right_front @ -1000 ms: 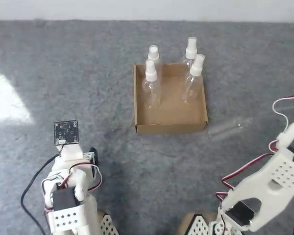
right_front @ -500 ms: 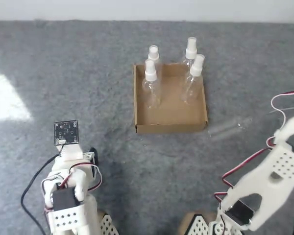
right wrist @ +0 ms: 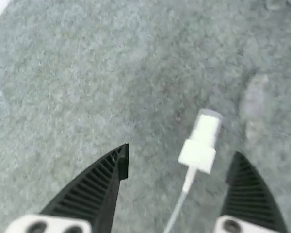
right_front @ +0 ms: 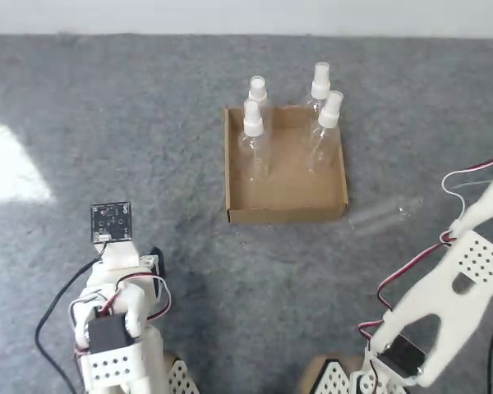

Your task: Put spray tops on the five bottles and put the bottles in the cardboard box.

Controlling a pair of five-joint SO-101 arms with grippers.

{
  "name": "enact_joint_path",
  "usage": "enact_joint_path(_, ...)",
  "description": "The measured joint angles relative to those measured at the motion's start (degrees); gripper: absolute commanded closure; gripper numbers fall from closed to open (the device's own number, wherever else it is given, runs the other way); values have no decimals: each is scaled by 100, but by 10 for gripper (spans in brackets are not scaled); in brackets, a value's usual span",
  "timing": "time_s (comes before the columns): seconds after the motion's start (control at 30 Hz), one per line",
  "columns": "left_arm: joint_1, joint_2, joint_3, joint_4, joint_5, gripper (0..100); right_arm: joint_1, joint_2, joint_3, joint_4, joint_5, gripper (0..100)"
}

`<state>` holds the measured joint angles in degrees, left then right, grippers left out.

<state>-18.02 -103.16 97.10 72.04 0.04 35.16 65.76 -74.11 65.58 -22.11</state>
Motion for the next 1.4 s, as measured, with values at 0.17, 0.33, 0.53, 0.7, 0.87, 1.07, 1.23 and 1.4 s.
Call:
enact_joint_path(0.17,0,0,0,0,0,848,114,299,26,-738,-35,743)
enact_joint_path(0.33,0,0,0,0,0,848,264,607,26,-888,-44,742)
enact_joint_path(0.53,0,0,0,0,0,848,316,958,26,-1143,79,777)
enact_joint_path(0.7,0,0,0,0,0,848,378,1187,18,-1363,158,998)
enact_joint_path(0.87,0,0,0,0,0,848,712,1222,9,-1336,158,987)
enact_joint_path(1.07,0,0,0,0,0,848,809,1240,-738,-396,185,993)
enact_joint_path(1.23,0,0,0,0,0,848,782,967,-1732,782,185,993)
enact_joint_path(1.4,0,0,0,0,0,848,492,-281,-1811,1943,1081,992)
